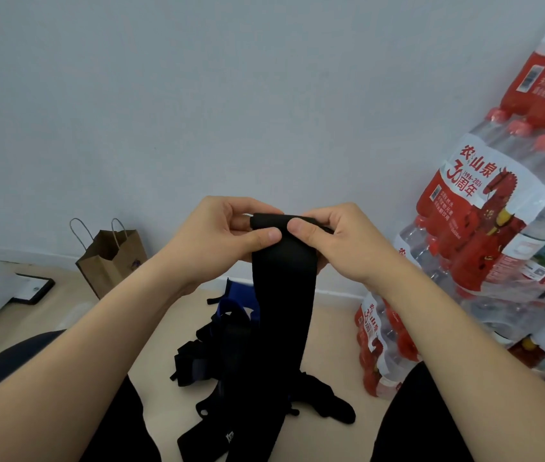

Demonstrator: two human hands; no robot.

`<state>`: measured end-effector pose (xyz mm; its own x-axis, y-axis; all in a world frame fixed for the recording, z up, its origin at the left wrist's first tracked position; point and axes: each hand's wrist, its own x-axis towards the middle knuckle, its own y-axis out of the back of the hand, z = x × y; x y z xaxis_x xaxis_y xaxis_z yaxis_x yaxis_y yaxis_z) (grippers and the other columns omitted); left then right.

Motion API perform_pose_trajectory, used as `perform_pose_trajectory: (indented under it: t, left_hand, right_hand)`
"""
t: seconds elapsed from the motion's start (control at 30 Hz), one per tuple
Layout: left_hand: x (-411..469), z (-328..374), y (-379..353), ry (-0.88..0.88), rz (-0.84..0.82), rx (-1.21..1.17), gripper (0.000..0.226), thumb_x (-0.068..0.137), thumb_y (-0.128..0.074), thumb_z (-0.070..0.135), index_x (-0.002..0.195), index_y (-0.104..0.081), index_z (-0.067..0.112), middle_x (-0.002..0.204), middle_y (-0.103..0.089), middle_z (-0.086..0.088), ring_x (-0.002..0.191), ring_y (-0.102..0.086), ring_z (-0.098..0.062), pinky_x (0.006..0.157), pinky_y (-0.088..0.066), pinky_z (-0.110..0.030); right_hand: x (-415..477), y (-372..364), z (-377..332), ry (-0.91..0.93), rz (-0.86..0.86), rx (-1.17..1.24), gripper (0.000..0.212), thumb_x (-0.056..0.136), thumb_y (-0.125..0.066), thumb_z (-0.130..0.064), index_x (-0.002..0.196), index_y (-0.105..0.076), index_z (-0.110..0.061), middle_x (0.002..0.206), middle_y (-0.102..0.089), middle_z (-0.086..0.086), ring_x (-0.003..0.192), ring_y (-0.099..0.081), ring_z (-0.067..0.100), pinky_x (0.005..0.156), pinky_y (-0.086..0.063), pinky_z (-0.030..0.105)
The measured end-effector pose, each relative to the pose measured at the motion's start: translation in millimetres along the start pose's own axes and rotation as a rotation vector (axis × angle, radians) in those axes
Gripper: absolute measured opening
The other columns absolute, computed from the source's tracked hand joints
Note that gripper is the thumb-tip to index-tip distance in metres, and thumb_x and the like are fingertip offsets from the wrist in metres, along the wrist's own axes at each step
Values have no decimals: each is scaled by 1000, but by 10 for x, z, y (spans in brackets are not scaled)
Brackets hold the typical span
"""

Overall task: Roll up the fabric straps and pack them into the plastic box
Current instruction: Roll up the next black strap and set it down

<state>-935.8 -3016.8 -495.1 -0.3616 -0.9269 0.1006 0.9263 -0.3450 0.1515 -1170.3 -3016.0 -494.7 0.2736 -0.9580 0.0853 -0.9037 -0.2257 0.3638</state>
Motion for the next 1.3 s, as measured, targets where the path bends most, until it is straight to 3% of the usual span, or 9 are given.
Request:
perform_pose_trajectory:
  t: [0.17,0.3,0.4,0.53,0.77,0.93,1.03,1.13,1.3]
  left_hand:
    - [6,-17,-52,3,82,91,17,104,-70,8,115,-80,15,98,-84,-7,93,-82,-25,77,-67,-33]
    - [-11,-9,-7,47,63,45,16,100,-75,9,113,-82,15,97,-84,-9,91,-83,-25,73,-65,-28]
    - [-4,-19,-8,57,97,-2,13,95,-82,12,108,-83,13,97,-84,-12,93,-83,-27,80,-68,-35]
    - [0,-30,-29,19,147,-4,14,93,-84,16,105,-82,10,94,-84,-12,93,-83,-27,87,-67,-39]
    - [15,1,-1,-7,-41,-16,34,116,-49,28,127,-77,13,113,-82,-13,108,-80,-30,88,-65,-33]
    - [30,-45,8,9,15,-24,29,114,-53,22,120,-80,14,106,-83,-13,101,-81,-30,83,-65,-31]
    - [56,-73,-9,-38,99,79,30,113,-55,21,108,-84,18,97,-83,-12,94,-80,-34,84,-67,-38]
    - [69,-84,-44,-132,195,268,29,113,-56,20,103,-84,20,89,-82,-5,88,-80,-28,84,-67,-47]
    - [51,-46,-120,-96,158,157,24,114,-53,21,107,-76,21,100,-80,-13,94,-77,-37,83,-66,-58]
  right_hand:
    - [8,-25,37,37,-1,-206,26,109,-64,-34,106,-79,-12,84,-80,10,69,-79,26,68,-66,43]
    - [-12,-66,48,141,84,-158,13,97,-82,-25,109,-78,-22,88,-82,-5,75,-79,12,66,-61,26]
    - [22,-92,52,197,143,-244,4,100,-77,-23,104,-78,-22,86,-80,-7,78,-76,9,71,-61,33]
    - [22,-92,24,191,62,-286,14,109,-64,-23,102,-75,-20,68,-73,0,52,-72,17,54,-55,28]
    - [43,12,51,152,40,-327,17,111,-59,-22,103,-74,-19,74,-74,1,54,-76,22,55,-58,34]
    - [17,10,64,143,-44,-323,20,113,-57,-25,106,-71,-12,73,-72,8,58,-73,18,60,-58,35]
    - [9,-48,85,126,-87,-310,23,114,-54,-24,102,-67,-9,66,-60,0,57,-58,11,58,-47,28]
    - [26,-107,102,132,-51,-328,21,113,-54,-24,104,-68,-11,65,-54,-8,57,-49,10,61,-42,34]
    - [30,-98,52,265,112,-420,25,108,-61,-18,122,-80,-27,90,-78,-6,81,-70,11,77,-57,37]
